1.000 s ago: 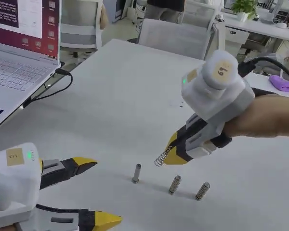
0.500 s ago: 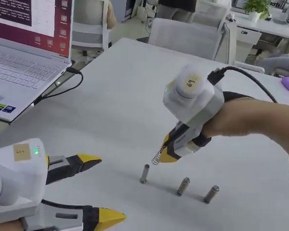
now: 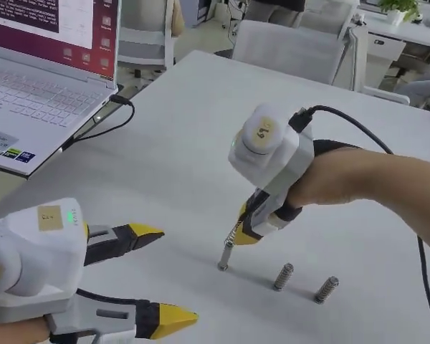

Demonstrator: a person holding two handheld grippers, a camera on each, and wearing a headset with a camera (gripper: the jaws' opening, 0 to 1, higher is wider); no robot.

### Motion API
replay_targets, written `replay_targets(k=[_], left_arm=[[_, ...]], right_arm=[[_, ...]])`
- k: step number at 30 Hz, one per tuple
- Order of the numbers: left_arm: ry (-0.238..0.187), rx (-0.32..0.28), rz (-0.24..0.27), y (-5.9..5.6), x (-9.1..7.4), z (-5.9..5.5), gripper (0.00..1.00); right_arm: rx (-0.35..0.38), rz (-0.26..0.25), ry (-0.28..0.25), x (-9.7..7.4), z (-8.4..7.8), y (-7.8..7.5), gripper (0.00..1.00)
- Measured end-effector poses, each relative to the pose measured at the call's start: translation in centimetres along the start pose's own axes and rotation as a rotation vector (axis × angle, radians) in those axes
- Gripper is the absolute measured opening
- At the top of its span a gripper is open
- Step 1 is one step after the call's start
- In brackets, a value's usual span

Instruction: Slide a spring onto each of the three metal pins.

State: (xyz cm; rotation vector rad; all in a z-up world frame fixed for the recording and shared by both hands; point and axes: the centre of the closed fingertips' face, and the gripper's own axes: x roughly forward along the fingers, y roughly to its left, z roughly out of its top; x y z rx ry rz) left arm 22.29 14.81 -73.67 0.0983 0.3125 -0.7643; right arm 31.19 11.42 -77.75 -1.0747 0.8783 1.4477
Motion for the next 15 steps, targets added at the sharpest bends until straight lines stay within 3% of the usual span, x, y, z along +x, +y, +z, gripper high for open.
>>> replay_targets(k=[15], left_arm=[[-0.005, -0.007, 0.0, 0.3, 0.1, -0.1, 0.63]], right_arm=[[0.005, 0.028, 0.028, 1.5, -0.3, 0.0, 0.08]])
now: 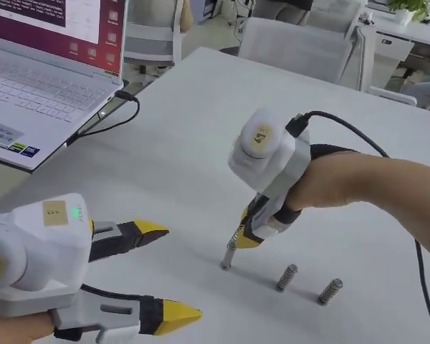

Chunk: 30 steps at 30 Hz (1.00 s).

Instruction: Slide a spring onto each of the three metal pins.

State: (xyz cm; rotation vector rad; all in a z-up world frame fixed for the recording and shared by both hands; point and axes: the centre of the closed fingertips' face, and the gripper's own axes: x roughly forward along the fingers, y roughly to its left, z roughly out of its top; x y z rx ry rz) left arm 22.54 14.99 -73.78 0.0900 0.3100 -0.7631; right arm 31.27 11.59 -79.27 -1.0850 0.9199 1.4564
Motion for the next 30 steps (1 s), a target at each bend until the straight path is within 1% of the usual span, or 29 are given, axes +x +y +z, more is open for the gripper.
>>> replay_targets(k=[5, 11, 16, 25, 30], left_arm=[[0.005, 0.002, -0.003, 0.0, 0.1, -0.2, 0.63], [0.004, -0.001, 0.0, 0.1, 0.0, -0.2, 0.63], [0.005, -0.002, 0.003, 0.3, -0.2, -0.2, 0.63], [0.008, -0.002, 0.002, 0.3, -0.2, -0.2, 0.62], [0.007, -0.001, 0.001, 0.3, -0.2, -0.2, 0.62]], right_arm=[[0.0, 0.003, 0.014, 0.8, 0.0, -0.1, 0.08], [0.001, 0.009, 0.029, 1.9, -0.3, -0.1, 0.08], [0.003, 0.015, 0.042, 2.5, -0.6, 0.0, 0.08], [0.014, 0.006, 0.056, 4.0, -1.5, 0.3, 0.08], [0.004, 0.001, 0.063, 4.6, -1.5, 0.4, 0.08]])
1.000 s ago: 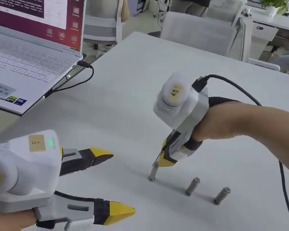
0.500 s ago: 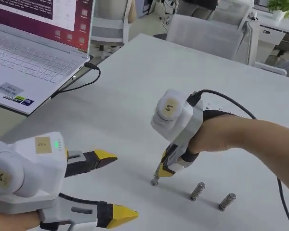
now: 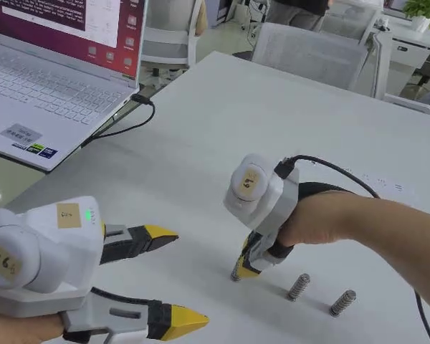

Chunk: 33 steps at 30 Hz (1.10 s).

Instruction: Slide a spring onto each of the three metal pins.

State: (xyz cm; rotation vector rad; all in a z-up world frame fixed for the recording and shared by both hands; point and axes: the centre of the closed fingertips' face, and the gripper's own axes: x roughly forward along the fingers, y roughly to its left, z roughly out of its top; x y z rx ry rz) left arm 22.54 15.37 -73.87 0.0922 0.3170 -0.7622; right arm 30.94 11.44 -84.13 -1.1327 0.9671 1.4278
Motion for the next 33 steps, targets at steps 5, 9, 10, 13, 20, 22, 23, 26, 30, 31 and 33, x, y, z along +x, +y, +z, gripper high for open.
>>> replay_targets(k=[5, 9, 10, 13, 20, 22, 23, 26, 30, 31, 33], left_arm=[[0.003, -0.003, -0.003, -0.1, 0.0, -0.2, 0.62], [0.003, -0.003, -0.004, -0.1, 0.1, -0.2, 0.62], [0.004, -0.002, -0.006, -0.1, 0.1, -0.2, 0.62], [0.007, 0.0, -0.01, -0.2, 0.1, -0.2, 0.62], [0.007, 0.001, -0.011, -0.2, 0.1, -0.1, 0.62], [0.007, 0.003, -0.01, -0.2, 0.1, -0.1, 0.62], [0.007, 0.002, -0.011, -0.2, 0.1, -0.1, 0.62], [0.008, 0.0, -0.012, -0.2, 0.1, -0.2, 0.62], [0.008, -0.004, -0.015, -0.3, 0.3, -0.3, 0.62], [0.007, -0.004, -0.016, -0.4, 0.3, -0.3, 0.62], [0.008, -0.002, -0.019, -0.4, 0.4, -0.3, 0.62]], right_arm=[[0.006, -0.001, -0.009, 0.0, 0.3, -0.1, 0.08], [0.009, 0.003, -0.017, 0.0, 0.4, 0.0, 0.09], [0.008, 0.003, -0.019, 0.0, 0.5, 0.0, 0.09], [0.001, 0.001, -0.024, 0.0, 0.6, 0.1, 0.09], [0.001, -0.003, -0.034, -0.2, 0.6, 0.2, 0.14], [0.01, -0.002, -0.043, -0.4, 0.5, 0.2, 0.16], [0.015, -0.003, -0.05, -0.5, 0.5, 0.2, 0.17], [0.022, -0.016, -0.064, -0.9, 0.3, -0.1, 0.2], [0.04, -0.038, -0.112, -1.6, 0.2, -0.4, 0.28], [0.047, -0.04, -0.116, -1.8, 0.1, -0.4, 0.28], [0.057, -0.045, -0.136, -2.1, 0.0, -0.3, 0.29]])
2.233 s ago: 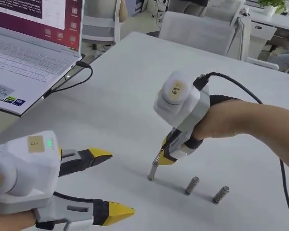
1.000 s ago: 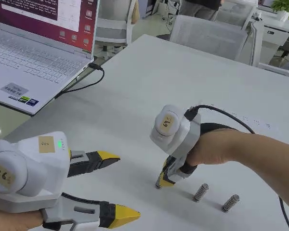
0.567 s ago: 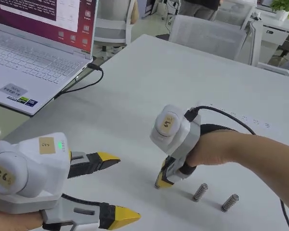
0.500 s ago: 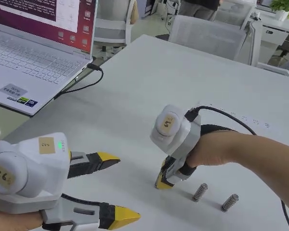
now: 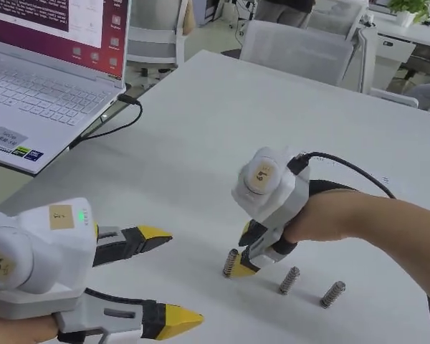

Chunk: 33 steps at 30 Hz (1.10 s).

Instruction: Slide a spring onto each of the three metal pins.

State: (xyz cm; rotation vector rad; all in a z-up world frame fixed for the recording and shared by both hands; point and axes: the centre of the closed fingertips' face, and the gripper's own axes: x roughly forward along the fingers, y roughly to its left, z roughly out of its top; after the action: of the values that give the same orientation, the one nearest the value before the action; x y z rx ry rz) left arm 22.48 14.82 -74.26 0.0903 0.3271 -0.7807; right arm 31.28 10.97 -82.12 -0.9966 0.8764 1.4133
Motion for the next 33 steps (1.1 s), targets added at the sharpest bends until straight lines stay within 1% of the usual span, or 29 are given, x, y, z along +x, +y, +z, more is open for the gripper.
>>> replay_targets(k=[2, 5, 7, 8, 10, 12, 13, 14, 17, 18, 21, 22, 25, 27, 30, 31, 33], left_arm=[[0.001, -0.002, -0.003, 0.0, 0.1, 0.0, 0.62], [0.002, 0.002, -0.008, -0.2, 0.2, 0.1, 0.62], [0.008, 0.004, -0.009, -0.2, 0.2, 0.0, 0.62], [0.008, 0.003, -0.01, -0.2, 0.3, 0.0, 0.62], [0.01, 0.004, -0.01, -0.2, 0.3, 0.1, 0.62], [0.011, 0.005, -0.012, -0.2, 0.4, 0.2, 0.62], [0.011, 0.006, -0.012, -0.3, 0.5, 0.3, 0.62], [0.011, 0.006, -0.012, -0.3, 0.5, 0.3, 0.62], [0.013, 0.009, -0.014, -0.3, 0.8, 0.5, 0.62], [0.015, 0.011, -0.016, -0.4, 0.8, 0.5, 0.62], [0.013, 0.011, -0.019, -0.4, 0.9, 0.8, 0.63], [0.012, 0.013, -0.018, -0.4, 1.0, 0.9, 0.63], [0.008, 0.01, -0.015, -0.3, 1.0, 1.1, 0.63], [0.008, 0.008, -0.015, -0.3, 1.1, 1.2, 0.63], [0.007, 0.007, -0.014, -0.2, 1.1, 1.3, 0.63], [0.006, 0.006, -0.012, -0.2, 1.1, 1.3, 0.63], [0.002, 0.004, -0.011, -0.1, 1.2, 1.4, 0.63]], right_arm=[[0.001, -0.019, -0.023, -0.3, 0.1, -0.2, 0.33], [0.036, -0.025, -0.092, -1.0, 0.8, 0.0, 0.36], [0.027, -0.049, -0.116, -1.4, 0.9, -0.1, 0.39], [0.031, -0.054, -0.124, -1.5, 0.9, -0.1, 0.39], [0.047, -0.056, -0.157, -1.9, 1.0, 0.0, 0.4], [0.036, -0.102, -0.21, -2.3, 1.4, -0.6, 0.43], [0.048, -0.101, -0.21, -2.5, 1.2, -0.6, 0.44], [0.066, -0.104, -0.227, -2.7, 1.2, -0.6, 0.44], [0.066, -0.137, -0.284, -3.4, 1.7, -0.9, 0.47], [0.078, -0.136, -0.287, -3.6, 1.6, -0.9, 0.47], [0.086, -0.17, -0.344, -4.5, 1.7, -1.3, 0.51], [0.091, -0.175, -0.357, -4.7, 1.7, -1.3, 0.53], [0.118, -0.199, -0.42, -5.6, 2.0, -1.5, 0.57], [0.146, -0.201, -0.456, -6.3, 2.0, -1.4, 0.58], [0.14, -0.229, -0.497, -7.3, 2.1, -1.3, 0.6], [0.144, -0.241, -0.522, -7.8, 2.1, -1.2, 0.62], [0.152, -0.25, -0.534, -8.3, 1.8, -1.1, 0.63]])
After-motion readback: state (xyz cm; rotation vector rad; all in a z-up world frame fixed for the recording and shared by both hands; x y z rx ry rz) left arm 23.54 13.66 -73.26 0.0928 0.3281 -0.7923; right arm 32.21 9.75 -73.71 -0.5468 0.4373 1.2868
